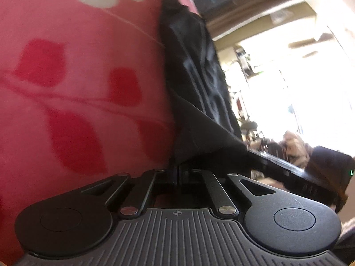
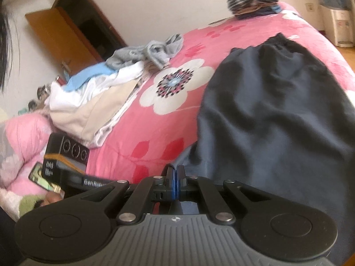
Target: Fold clothes
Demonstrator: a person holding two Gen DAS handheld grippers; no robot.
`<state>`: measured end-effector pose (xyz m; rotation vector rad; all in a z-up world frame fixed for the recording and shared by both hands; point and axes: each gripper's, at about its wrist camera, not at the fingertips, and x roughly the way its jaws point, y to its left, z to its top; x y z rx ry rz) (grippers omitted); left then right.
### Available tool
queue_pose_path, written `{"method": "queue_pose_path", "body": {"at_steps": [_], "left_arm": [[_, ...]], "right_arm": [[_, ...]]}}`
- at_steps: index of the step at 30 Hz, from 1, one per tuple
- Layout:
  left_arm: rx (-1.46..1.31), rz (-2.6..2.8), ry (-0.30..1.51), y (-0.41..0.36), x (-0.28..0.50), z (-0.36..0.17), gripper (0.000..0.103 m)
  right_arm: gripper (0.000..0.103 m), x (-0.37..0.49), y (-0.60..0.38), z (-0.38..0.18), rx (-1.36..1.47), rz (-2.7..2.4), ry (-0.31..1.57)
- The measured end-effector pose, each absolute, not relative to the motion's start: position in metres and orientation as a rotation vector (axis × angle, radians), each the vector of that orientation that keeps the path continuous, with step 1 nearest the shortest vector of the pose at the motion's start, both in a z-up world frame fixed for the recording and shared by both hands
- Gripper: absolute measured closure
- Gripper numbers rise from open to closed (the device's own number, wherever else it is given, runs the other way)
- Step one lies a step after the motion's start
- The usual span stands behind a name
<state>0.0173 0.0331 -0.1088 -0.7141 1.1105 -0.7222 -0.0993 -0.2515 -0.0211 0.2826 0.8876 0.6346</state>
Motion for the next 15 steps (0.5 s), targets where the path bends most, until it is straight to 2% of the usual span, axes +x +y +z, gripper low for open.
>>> {"method": "queue_pose_path", "body": {"at_steps": [5,6,9,11,12,15], "left_arm": [[-0.778,-0.681,1.137,0.044,0.017,-0.116,0.103],[-0.791,-0.673,1.142,0.046,0.017,-0.117,0.103],[-0.829,-0.648,1.157,0.052,0.017,-0.121,0.103],[-0.852,-0.632,1.166,0.056,0.017,-0.124,0.103],[-0.845,-0.631,1.167,0.057,0.018,-0.124,0.102],[-0.825,-0.628,1.170,0.058,0.020,-0.123,0.099]], "right_arm": [[0.100,-0.097,-0.222,-0.037,0.185,0.663,0.951],[0.097,-0.096,-0.217,-0.041,0.179,0.670,0.969],[0.080,-0.095,-0.207,-0.049,0.151,0.666,1.028],[0.075,-0.099,-0.213,-0.043,0.148,0.654,1.007],[0.070,-0.102,-0.216,-0.040,0.147,0.648,0.994],[0.067,-0.110,-0.230,-0.030,0.140,0.643,0.976]]}}
